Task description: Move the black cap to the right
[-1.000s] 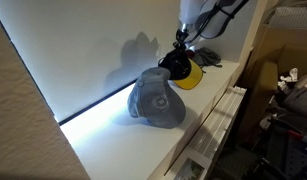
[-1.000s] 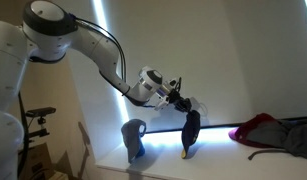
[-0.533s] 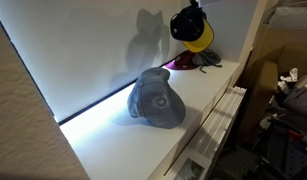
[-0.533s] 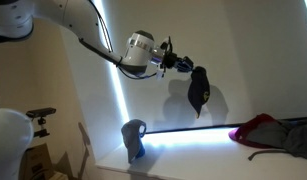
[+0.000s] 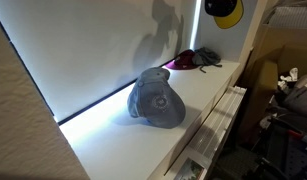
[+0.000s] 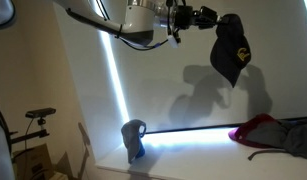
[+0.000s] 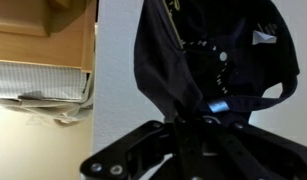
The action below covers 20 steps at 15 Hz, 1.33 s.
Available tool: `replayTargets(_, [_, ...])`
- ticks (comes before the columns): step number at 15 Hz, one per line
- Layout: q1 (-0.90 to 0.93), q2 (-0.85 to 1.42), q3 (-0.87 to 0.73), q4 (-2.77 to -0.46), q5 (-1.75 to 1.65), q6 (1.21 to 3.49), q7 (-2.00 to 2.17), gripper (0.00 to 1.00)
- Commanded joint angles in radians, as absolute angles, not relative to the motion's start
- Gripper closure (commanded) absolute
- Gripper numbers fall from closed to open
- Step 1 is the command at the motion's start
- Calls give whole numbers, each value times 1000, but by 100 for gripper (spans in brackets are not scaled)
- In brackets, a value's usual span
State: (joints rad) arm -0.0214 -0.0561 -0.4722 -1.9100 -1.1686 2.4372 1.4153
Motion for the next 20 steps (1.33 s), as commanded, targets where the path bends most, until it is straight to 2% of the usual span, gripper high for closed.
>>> replayTargets(1, [-156, 51, -401, -1805, -1159, 2397, 1568, 99])
replayTargets(5, [-185, 113, -343, -1752, -1049, 2363, 1547, 99])
replayTargets(9, [-160, 26, -304, -1828, -1290, 2401, 1904, 99])
replayTargets(11, [-150, 46, -270, -1793, -1422, 2345, 2071, 99])
replayTargets(15, [-158, 219, -231, -1555, -1489, 2141, 2176, 99])
replayTargets(20, [-194, 427, -254, -1266, -1472, 1938, 2125, 99])
